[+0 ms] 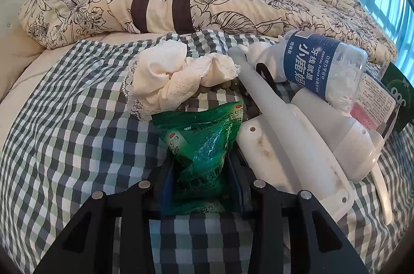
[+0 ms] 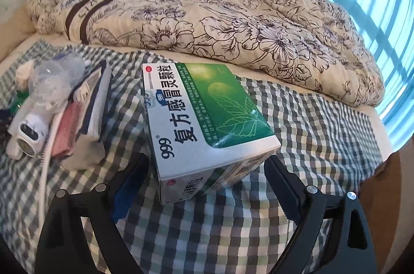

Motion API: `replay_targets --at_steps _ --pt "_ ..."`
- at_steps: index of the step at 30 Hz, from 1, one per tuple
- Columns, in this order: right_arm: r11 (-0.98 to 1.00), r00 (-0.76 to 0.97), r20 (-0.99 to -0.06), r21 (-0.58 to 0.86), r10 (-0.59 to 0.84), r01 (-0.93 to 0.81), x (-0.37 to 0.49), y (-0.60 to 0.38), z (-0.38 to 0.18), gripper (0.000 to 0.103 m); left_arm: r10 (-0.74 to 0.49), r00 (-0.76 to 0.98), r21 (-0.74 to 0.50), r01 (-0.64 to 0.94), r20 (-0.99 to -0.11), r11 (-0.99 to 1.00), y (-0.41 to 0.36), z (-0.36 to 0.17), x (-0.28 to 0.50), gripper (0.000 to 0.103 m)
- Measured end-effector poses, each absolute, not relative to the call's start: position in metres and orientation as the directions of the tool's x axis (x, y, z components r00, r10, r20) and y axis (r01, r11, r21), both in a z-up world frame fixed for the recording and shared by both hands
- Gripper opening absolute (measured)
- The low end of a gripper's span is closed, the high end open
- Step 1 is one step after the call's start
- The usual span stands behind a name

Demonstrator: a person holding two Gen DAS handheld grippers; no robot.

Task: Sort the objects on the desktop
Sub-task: 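Grasp the green packet with the left gripper while the right gripper grasps the green medicine box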

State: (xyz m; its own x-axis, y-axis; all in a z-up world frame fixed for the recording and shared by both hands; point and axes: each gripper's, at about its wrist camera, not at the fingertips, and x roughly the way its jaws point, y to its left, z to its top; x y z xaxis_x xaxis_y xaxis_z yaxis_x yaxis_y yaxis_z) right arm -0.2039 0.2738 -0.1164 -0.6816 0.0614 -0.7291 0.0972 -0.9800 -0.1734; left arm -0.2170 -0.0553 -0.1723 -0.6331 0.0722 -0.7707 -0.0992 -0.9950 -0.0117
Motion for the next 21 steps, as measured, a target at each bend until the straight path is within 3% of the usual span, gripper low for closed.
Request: replay_targets --at_steps 4,8,16,21 --pt "-0.989 -0.709 -0.705 -0.104 -0.005 0.110 -0.192 0.284 -0.101 0.092 0.075 -0.634 -0.015 -0.100 -0.770 -0.995 -0.056 -0.172 -0.217 0.037" --pt "-0.987 -0.728 -0.686 -0.118 -0.001 0.112 -0.191 0.283 -0.083 0.103 0.078 -0.635 -0.019 -0.100 -0.769 -0.995 -0.057 -0.172 -0.217 0.037" --pt "-0.970 -0.671 -0.742 -0.160 -0.003 0.181 -0.210 0.279 -0.095 0.103 0.089 -0.635 -0.033 -0.100 -0.767 -0.994 -0.058 -0.173 -0.217 0.037" --pt "-0.982 -0.655 -0.755 -0.092 -0.042 0.168 -0.218 0.290 -0.102 0.103 0.095 -0.636 -0.040 -0.100 -0.766 -0.994 -0.058 -0.173 -0.216 0.038"
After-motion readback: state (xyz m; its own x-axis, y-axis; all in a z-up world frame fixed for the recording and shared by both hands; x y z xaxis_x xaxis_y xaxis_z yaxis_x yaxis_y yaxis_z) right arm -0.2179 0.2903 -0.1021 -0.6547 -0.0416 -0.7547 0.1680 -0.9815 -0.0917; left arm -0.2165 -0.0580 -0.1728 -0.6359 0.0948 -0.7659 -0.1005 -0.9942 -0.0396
